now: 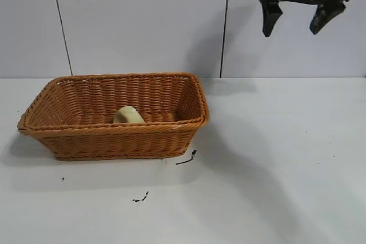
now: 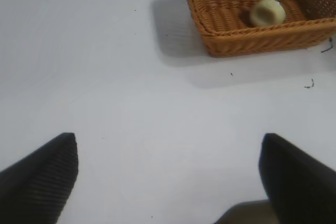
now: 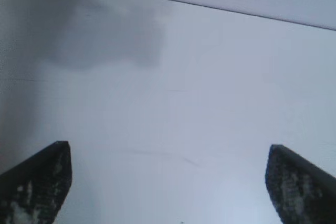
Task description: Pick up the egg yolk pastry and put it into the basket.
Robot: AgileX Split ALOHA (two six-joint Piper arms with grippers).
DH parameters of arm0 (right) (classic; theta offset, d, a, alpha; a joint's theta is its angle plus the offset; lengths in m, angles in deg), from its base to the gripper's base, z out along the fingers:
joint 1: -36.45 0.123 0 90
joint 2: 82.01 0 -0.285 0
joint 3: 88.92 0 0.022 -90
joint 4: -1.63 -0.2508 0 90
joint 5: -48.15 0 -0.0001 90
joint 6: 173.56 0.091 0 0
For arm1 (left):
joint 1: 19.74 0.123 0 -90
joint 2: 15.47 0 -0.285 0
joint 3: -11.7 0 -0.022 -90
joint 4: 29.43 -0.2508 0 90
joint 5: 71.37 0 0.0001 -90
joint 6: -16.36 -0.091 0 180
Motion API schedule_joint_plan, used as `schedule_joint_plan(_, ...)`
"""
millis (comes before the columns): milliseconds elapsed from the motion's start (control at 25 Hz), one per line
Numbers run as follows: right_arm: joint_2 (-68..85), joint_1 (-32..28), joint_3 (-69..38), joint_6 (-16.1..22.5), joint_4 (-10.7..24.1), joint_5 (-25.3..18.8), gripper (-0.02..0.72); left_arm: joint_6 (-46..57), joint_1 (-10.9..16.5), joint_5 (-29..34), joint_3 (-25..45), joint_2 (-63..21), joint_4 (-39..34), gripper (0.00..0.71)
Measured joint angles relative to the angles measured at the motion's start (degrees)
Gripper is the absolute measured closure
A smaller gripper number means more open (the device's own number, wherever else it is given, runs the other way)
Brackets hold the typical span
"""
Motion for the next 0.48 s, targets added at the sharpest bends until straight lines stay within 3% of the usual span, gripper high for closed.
schedule_joint_plan(280,3.66,0.00,-0.53,0.17,-0.76,-0.06,0.010,0.00,0.00,0.00,0.00,0.00,0.00,0.014)
schedule_joint_plan(480,13.48,0.00,-8.33,0.36,-1.55,-0.06,0.010,0.00,0.00,0.00,0.00,0.00,0.00,0.014)
